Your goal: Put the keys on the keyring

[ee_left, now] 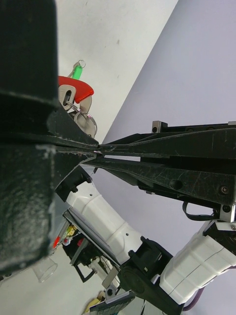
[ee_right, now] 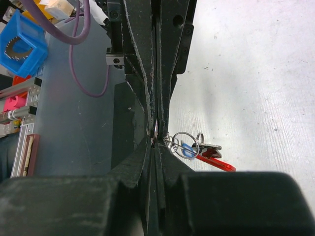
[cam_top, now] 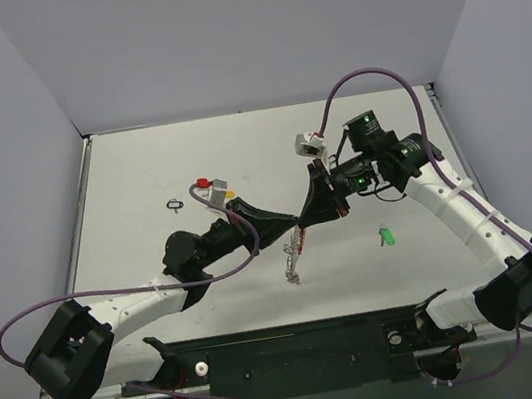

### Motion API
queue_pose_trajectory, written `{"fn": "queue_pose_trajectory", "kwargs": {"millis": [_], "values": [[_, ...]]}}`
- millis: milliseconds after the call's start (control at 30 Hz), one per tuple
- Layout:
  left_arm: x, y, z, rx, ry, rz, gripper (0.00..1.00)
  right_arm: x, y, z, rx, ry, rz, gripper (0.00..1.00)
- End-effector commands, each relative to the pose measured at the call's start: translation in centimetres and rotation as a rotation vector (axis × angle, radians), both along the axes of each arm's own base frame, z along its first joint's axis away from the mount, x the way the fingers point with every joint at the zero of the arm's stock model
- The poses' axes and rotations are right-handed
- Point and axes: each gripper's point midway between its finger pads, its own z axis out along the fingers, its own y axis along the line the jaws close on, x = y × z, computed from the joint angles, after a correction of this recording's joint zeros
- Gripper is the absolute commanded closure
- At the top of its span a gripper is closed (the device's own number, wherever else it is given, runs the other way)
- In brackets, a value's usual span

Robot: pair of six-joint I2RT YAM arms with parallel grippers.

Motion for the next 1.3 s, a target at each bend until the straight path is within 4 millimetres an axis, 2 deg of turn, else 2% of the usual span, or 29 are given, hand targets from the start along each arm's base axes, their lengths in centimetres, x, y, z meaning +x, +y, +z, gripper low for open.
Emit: {"fn": "queue_pose_trajectory", "kwargs": {"millis": [0, 367, 433, 500, 533, 633, 933, 1100, 1133, 1167, 1200, 1233, 1267], "values": [[-1.6, 0.1, 2.9, -0.047, -0.050, -0.100, 1.00, -0.9, 0.0, 0.8, 0.036, -0.032, 0.033, 1.00], [-2.0, 0.0, 3.0, -0.049, -0.048, -0.163, 1.00, -0.6, -0.1, 0.3, 0.010, -0.026, 0.011, 1.00], [-1.5, -0.1, 2.8, -0.017, -0.063, -0.128, 1.00, -0.3, -0.1, 0.2, -0.003, -0.031, -0.004, 1.00], [-0.6, -0.2, 1.4, 0.057, -0.040, -0.077, 1.00, -0.1, -0.2, 0.2, -0.014, -0.035, -0.017, 1.00], [-0.6, -0.1, 1.7, 0.066, -0.080, -0.057, 1.00, -0.1, -0.3, 0.1, -0.023, -0.038, -0.023, 1.00], [0.0, 0.1, 1.0, 0.122, -0.082, -0.009, 1.00, 0.0, -0.5, 0.0, -0.036, -0.041, -0.028, 1.00], [-0.2, -0.2, 0.4, 0.190, -0.087, -0.041, 1.00, -0.6, -1.2, -0.4, -0.098, -0.060, 0.009, 1.00], [0.3, -0.1, 0.3, 0.177, -0.081, -0.009, 1.00, -0.9, -1.2, -0.2, -0.091, -0.063, 0.017, 1.00], [0.6, 0.0, 0.9, 0.147, -0.090, 0.019, 1.00, -1.0, -1.2, -0.1, -0.085, -0.057, 0.018, 1.00], [0.6, 0.2, 0.7, 0.133, -0.075, 0.032, 1.00, -1.2, -1.1, 0.1, -0.071, -0.037, 0.022, 0.91], [1.0, 0.5, 1.6, 0.093, -0.086, 0.065, 1.00, -1.2, -1.1, 0.1, -0.065, -0.015, 0.023, 0.85], [0.9, 0.7, 1.3, 0.082, -0.071, 0.074, 1.00, -1.2, -1.0, 0.3, -0.059, -0.006, 0.024, 0.77], [1.1, 0.9, 2.0, 0.048, -0.083, 0.098, 1.00, -1.4, -1.1, 0.3, -0.064, 0.000, 0.025, 0.75]]}}
